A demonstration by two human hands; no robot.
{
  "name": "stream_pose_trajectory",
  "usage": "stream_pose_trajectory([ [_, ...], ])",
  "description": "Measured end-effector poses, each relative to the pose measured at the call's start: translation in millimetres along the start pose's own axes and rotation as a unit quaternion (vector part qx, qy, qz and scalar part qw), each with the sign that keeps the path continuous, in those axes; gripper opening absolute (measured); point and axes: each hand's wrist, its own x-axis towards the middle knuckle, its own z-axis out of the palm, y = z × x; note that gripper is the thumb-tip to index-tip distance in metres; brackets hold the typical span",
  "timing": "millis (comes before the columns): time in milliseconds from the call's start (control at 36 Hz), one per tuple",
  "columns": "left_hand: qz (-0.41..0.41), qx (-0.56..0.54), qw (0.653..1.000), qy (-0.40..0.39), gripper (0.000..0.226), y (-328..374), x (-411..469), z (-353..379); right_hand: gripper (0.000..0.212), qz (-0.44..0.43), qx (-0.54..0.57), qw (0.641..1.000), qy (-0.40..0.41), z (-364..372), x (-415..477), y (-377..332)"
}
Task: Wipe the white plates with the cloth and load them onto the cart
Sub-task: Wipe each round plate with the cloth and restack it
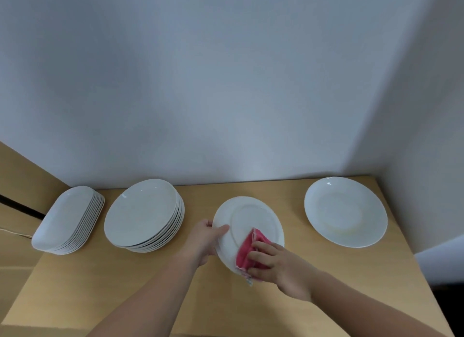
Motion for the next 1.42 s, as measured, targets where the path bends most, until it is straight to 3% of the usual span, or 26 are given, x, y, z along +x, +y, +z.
stream_pose_trajectory([
  [250,0.016,0.057,0.998,-0.006,0.036,-6.7,10.2,3.7,0.056,0.148,0.089,0.984,0.039,2.9,-12.8,9.5],
  [361,0.014,0.060,0.998,-0.033,0.050,-5.1,12.8,0.3,0.053,0.126,0.115,0.985,-0.036,5.3,-12.2,13.5],
  [500,0.014,0.058,0.998,-0.018,0.047,-8.6,15.1,-0.1,0.052,0.101,0.167,0.980,-0.027,-7.1,2.0,32.4],
  [611,0.012,0.059,0.998,-0.018,0.047,-10.0,17.8,0.5,0.045,0.102,0.180,0.978,0.007,-29.2,28.9,53.3],
  [806,0.021,0.100,0.995,-0.007,0.058,-8.3,23.0,2.3,0.042,0.104,0.069,0.988,0.088,-48.5,88.9,92.8],
  [861,0.025,0.108,0.994,-0.001,0.060,-7.0,24.1,3.1,0.045,0.115,0.059,0.990,0.060,-41.7,98.6,97.2],
  [972,0.032,0.119,0.992,0.004,0.058,-6.1,26.1,2.8,0.055,0.137,0.094,0.983,-0.080,-19.7,95.0,95.4],
  [1028,0.036,0.130,0.991,0.003,0.056,-7.1,26.7,2.0,0.057,0.157,0.142,0.975,-0.073,-14.1,91.0,93.0],
  [1167,0.048,0.150,0.987,0.003,0.056,-7.8,27.2,5.3,0.047,0.222,0.143,0.962,-0.069,-9.0,98.4,93.4],
  [1278,0.044,0.143,0.989,0.007,0.052,-7.6,28.0,5.4,0.038,0.221,0.157,0.961,-0.052,-7.2,96.5,97.4],
  [1417,0.042,0.132,0.990,0.007,0.048,-10.0,29.0,4.0,0.038,0.280,0.187,0.942,-0.015,-5.8,72.1,101.3],
])
